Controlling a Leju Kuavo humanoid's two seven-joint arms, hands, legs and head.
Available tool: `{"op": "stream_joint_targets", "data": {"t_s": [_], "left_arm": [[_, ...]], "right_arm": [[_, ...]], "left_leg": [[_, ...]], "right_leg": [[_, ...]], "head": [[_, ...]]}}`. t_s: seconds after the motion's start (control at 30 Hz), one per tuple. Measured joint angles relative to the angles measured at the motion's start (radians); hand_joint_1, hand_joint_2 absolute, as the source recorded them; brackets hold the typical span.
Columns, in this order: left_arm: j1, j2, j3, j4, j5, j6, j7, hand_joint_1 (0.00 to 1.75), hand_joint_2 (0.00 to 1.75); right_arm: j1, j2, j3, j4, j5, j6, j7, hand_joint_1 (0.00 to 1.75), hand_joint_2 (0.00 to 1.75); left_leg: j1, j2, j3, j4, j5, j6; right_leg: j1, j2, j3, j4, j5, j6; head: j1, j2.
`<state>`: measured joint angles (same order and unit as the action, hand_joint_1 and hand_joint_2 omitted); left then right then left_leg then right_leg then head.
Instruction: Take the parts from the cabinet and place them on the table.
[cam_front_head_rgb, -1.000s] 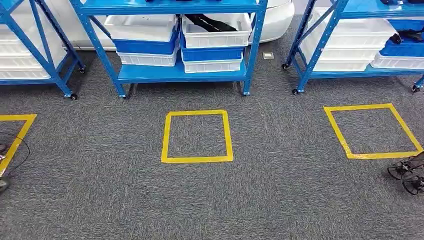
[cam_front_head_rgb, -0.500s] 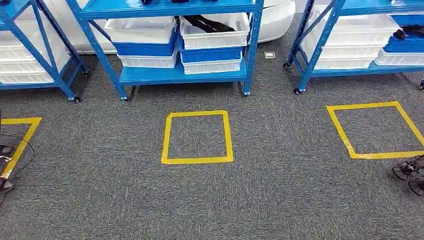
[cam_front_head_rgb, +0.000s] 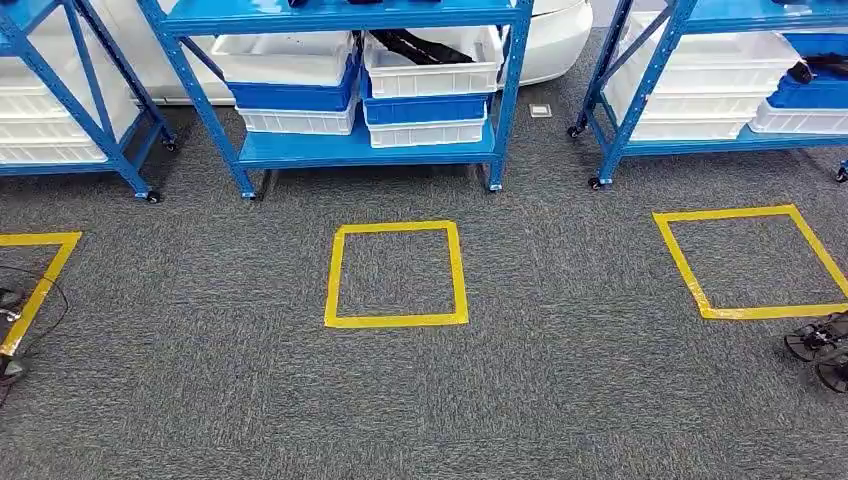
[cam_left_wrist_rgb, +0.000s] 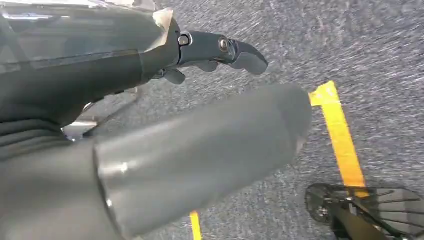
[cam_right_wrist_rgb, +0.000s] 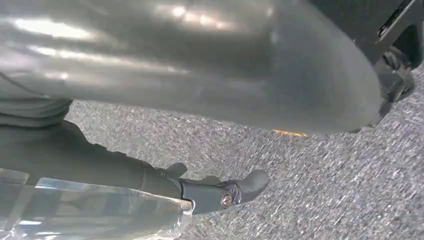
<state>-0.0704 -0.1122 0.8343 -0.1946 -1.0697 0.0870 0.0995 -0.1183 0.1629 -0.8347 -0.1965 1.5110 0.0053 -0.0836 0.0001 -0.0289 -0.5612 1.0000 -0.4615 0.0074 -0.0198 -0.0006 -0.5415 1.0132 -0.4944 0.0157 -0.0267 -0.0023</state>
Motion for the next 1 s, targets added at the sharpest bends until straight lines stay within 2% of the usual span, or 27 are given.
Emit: {"op": "stream_joint_targets", "data": {"t_s": [0.3,0.33,0.37,0.4,0.43,0.5,0.53,0.57,0.6,0.63,0.67,0.7,0.73,0.77,0.8,0.83,0.87,0.9,0.93,0.97,1.0], "left_arm": [[0.0,0.0,0.01,0.0,0.011,0.015,-0.018,0.0,0.0],[0.0,0.004,0.014,-0.001,0.012,0.018,-0.025,0.0,0.0],[0.001,0.003,0.014,-0.001,0.012,0.019,-0.03,0.0,0.0],[0.001,0.0,0.014,-0.001,0.012,0.021,-0.031,0.0,0.0],[0.0,-0.002,0.015,-0.001,0.012,0.025,-0.03,0.0,0.0],[0.0,-0.003,0.015,-0.001,0.011,0.032,-0.029,0.0,0.0],[0.0,-0.005,0.015,-0.001,0.01,0.035,-0.028,0.0,0.0],[0.002,-0.005,0.015,-0.001,0.01,0.038,-0.026,0.0,0.0],[0.005,-0.006,0.015,-0.001,0.008,0.04,-0.026,0.0,0.0],[0.006,-0.007,0.015,-0.001,0.007,0.042,-0.026,0.0,0.0],[0.006,-0.007,0.015,-0.001,0.005,0.044,-0.026,0.0,0.0],[0.006,-0.007,0.015,-0.001,0.002,0.046,-0.026,0.0,0.0],[0.004,0.005,0.016,-0.002,0.001,0.05,-0.026,0.0,0.0],[0.003,-0.001,0.016,-0.001,0.0,0.052,-0.025,0.0,0.0],[0.004,-0.002,0.016,-0.001,-0.004,0.052,-0.024,0.0,0.0],[0.005,-0.004,0.016,-0.001,-0.005,0.053,-0.024,0.0,0.0],[0.004,-0.005,0.017,-0.001,-0.007,0.054,-0.022,0.0,0.0],[0.002,-0.005,0.016,-0.001,-0.007,0.054,-0.022,0.0,0.0],[-0.003,-0.005,0.017,-0.001,-0.007,0.056,-0.022,0.0,0.0],[-0.004,-0.005,0.017,-0.001,-0.008,0.056,-0.022,0.0,0.0],[-0.004,-0.007,0.017,-0.001,-0.009,0.056,-0.022,0.0,0.0]], "right_arm": [[0.0,0.0,0.011,0.0,0.002,0.006,-0.003,0.0,0.0],[0.001,0.003,0.012,0.001,0.006,0.007,-0.005,0.0,0.0],[0.001,0.005,0.013,0.0,0.007,0.007,-0.005,0.0,0.0],[0.0,0.005,0.015,0.0,0.009,0.007,-0.006,0.0,0.0],[-0.002,0.004,0.017,0.0,0.009,0.008,-0.006,0.0,0.0],[0.0,0.005,0.019,0.0,0.01,0.008,-0.006,0.0,0.0],[0.003,0.003,0.02,0.0,0.01,0.009,-0.005,0.0,0.0],[0.005,0.003,0.02,0.0,0.01,0.009,-0.004,0.0,0.0],[0.007,0.002,0.021,0.0,0.009,0.009,-0.004,0.0,0.0],[0.007,0.0,0.021,0.0,0.009,0.008,-0.004,0.0,0.0],[0.008,-0.002,0.022,0.0,0.009,0.008,-0.004,0.0,0.0],[0.01,-0.002,0.022,0.001,0.009,0.006,-0.004,0.0,0.0],[0.01,0.009,0.024,0.005,0.008,0.006,-0.003,0.0,0.0],[0.008,0.002,0.024,0.004,0.006,0.002,-0.002,0.0,0.0],[0.015,0.005,0.025,0.004,0.005,0.002,-0.001,0.0,0.0],[0.021,0.003,0.025,0.004,0.003,0.002,-0.002,0.0,0.0],[0.019,0.003,0.025,0.004,0.0,0.002,-0.004,0.0,0.0],[0.02,0.003,0.026,0.004,-0.002,0.0,-0.006,0.0,0.0],[0.018,0.006,0.026,0.004,-0.005,-0.001,-0.009,0.0,0.0],[0.016,0.006,0.026,0.004,-0.008,-0.002,-0.01,0.0,0.0],[0.015,0.006,0.026,0.004,-0.01,-0.003,-0.01,0.0,0.0]], "left_leg": [[-0.001,0.0,0.0,0.001,-0.001,0.002],[-0.003,-0.001,0.0,-0.013,-0.012,0.024],[0.002,-0.004,0.015,-0.037,-0.004,0.051],[0.008,0.0,0.037,-0.057,0.002,0.059],[0.011,0.0,0.042,-0.064,0.005,0.065],[0.018,0.003,0.042,-0.064,0.004,0.062],[0.022,0.003,0.041,-0.063,0.002,0.058],[0.031,0.001,0.044,-0.062,0.0,0.047],[0.043,-0.004,0.048,-0.059,-0.005,0.03],[0.056,-0.008,0.051,-0.052,-0.011,0.016],[0.072,-0.012,0.051,-0.036,-0.024,-0.006],[0.078,-0.014,0.045,-0.009,-0.041,-0.03],[0.08,-0.02,0.038,0.018,-0.055,-0.047],[0.08,-0.02,0.026,0.033,-0.071,-0.054],[0.088,-0.021,0.033,0.041,-0.078,-0.063],[0.089,-0.015,0.037,0.042,-0.079,-0.066],[0.088,-0.013,0.032,0.044,-0.079,-0.07],[0.086,-0.003,0.018,0.064,-0.067,-0.069],[0.08,0.019,-0.031,0.134,-0.063,-0.059],[0.073,0.026,-0.089,0.211,-0.075,-0.052],[0.067,0.028,-0.142,0.278,-0.099,-0.043]], "right_leg": [[-0.002,0.0,0.0,-0.001,0.0,0.001],[-0.013,-0.005,0.007,0.008,0.02,0.018],[-0.006,-0.005,0.003,0.011,0.02,0.028],[-0.009,-0.003,-0.002,0.03,0.012,0.024],[-0.005,0.0,-0.022,0.073,-0.012,0.012],[-0.012,0.002,-0.095,0.212,-0.076,0.004],[-0.016,0.002,-0.124,0.267,-0.097,0.009],[-0.023,0.002,-0.134,0.282,-0.097,0.021],[-0.034,0.001,-0.119,0.246,-0.077,0.042],[-0.047,0.001,-0.089,0.185,-0.046,0.063],[-0.063,0.002,-0.044,0.091,-0.003,0.092],[-0.077,0.011,-0.024,0.044,0.003,0.119],[-0.06,0.029,-0.044,0.06,-0.057,0.091],[-0.063,0.016,-0.039,0.086,-0.069,0.051],[-0.061,0.014,-0.046,0.096,-0.051,0.043],[-0.06,0.012,-0.038,0.099,-0.059,0.03],[-0.052,0.015,-0.018,0.1,-0.063,0.025],[-0.049,0.01,-0.013,0.093,-0.064,0.022],[-0.042,0.006,-0.002,0.088,-0.067,0.02],[-0.038,0.005,0.005,0.08,-0.07,0.014],[-0.033,0.005,0.015,0.071,-0.071,0.013]], "head": [[0.0,0.0],[0.0,0.0],[-0.002,0.0],[0.002,0.0],[0.003,0.0],[0.004,0.0],[0.004,0.0],[0.005,0.0],[0.004,0.0],[0.005,0.0],[0.005,0.0],[0.007,0.0],[0.027,0.0],[0.021,0.0],[0.006,0.0],[0.001,0.0],[0.0,0.0],[-0.006,0.0],[-0.01,0.0],[-0.01,0.0],[-0.011,0.0]]}}
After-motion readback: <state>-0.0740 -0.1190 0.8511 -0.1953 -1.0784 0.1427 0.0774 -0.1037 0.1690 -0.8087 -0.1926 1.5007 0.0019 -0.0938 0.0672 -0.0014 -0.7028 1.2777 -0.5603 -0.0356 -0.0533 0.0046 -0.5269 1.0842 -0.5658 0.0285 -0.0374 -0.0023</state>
